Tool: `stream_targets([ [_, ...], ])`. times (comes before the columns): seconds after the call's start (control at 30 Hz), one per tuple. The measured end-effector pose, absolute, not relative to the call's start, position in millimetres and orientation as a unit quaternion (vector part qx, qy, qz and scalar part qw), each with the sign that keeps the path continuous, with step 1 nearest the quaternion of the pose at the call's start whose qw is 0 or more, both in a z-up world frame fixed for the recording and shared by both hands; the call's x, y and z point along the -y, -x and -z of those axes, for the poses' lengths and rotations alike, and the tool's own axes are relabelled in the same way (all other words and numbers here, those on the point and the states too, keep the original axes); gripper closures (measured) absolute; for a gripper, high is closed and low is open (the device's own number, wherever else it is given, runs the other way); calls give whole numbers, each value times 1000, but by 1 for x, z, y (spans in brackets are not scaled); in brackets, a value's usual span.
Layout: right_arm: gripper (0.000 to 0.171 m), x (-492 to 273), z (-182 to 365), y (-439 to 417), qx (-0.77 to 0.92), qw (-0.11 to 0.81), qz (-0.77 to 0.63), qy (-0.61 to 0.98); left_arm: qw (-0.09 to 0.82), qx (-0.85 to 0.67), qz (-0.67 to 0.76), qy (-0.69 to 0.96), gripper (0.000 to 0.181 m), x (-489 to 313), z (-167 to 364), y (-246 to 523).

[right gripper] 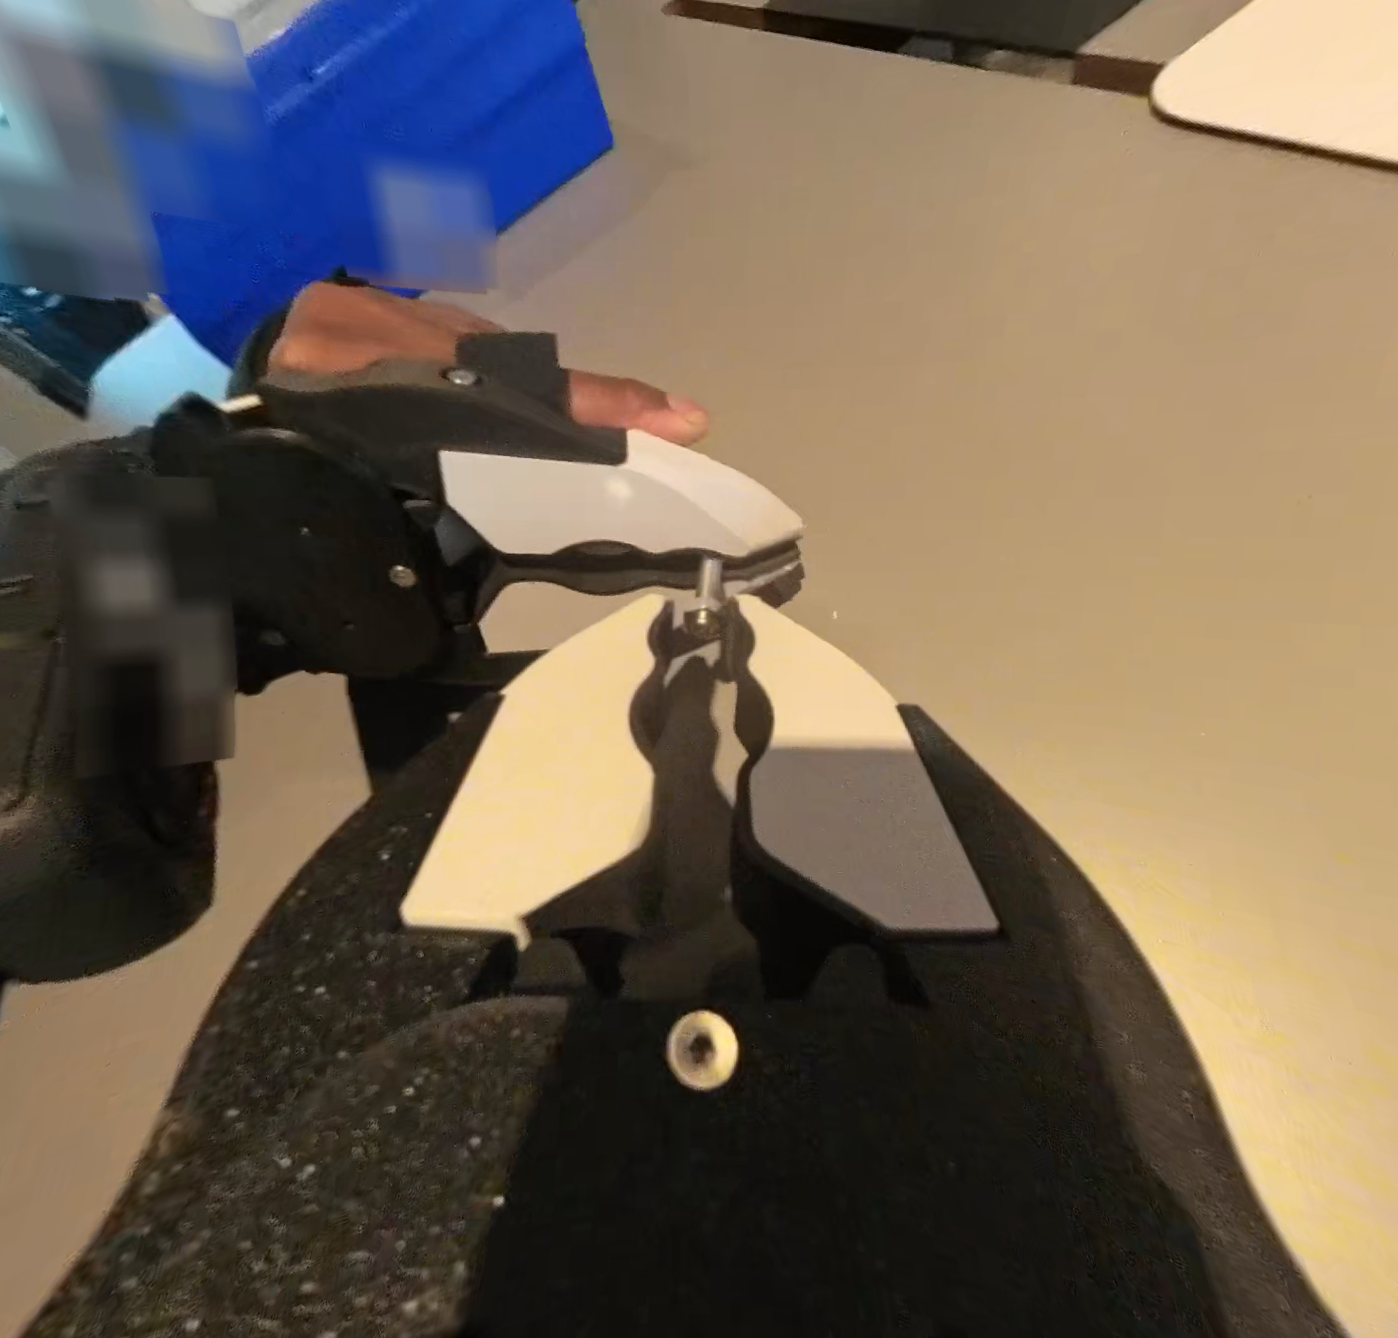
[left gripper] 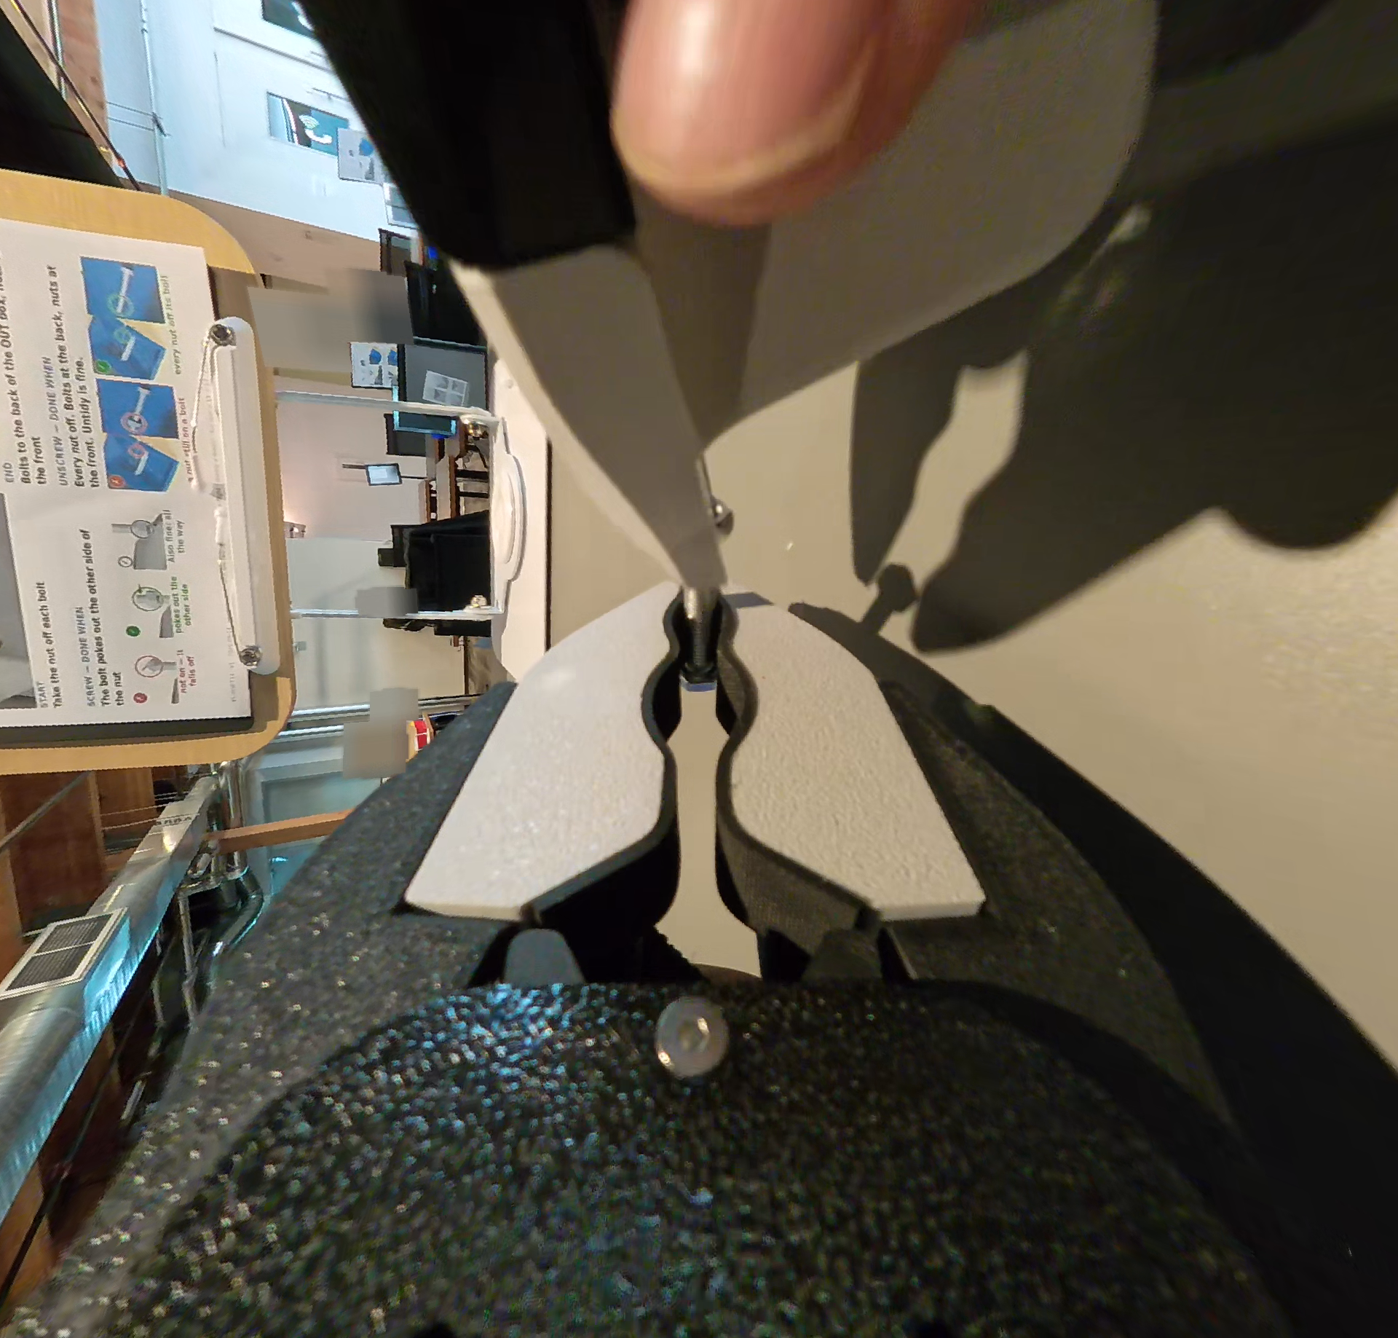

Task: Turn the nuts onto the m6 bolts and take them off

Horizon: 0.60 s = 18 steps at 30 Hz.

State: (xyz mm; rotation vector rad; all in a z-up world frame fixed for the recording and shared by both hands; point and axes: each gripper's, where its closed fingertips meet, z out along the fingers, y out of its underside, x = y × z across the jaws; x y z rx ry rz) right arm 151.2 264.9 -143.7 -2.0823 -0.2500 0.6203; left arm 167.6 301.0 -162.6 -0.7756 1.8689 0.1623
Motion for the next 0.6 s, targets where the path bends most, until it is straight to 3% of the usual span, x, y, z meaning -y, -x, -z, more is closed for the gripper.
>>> stream_targets([
  [0.13, 126, -266, 145, -153, 185, 472, -184, 842, 527, -781, -66, 328, 178, -302, 163, -167],
  [0.2, 123, -268, 143, -159, 250, 493, -85, 829, 528, -780, -65, 329, 177, -303, 162, -167],
  [0.33, 132, -266, 138, -160, 360, 512, 63, 778, 528, -780, -64, 329, 177, -302, 162, -167],
  [0.5, 142, -265, 142, -154, 372, 508, 68, 774, 527, -780, -59, 331, 177, -301, 163, -167],
  [0.6, 160, -267, 146, -156, 361, 499, 80, 784, 528, -780, -58, 331, 177, -300, 163, -167],
])
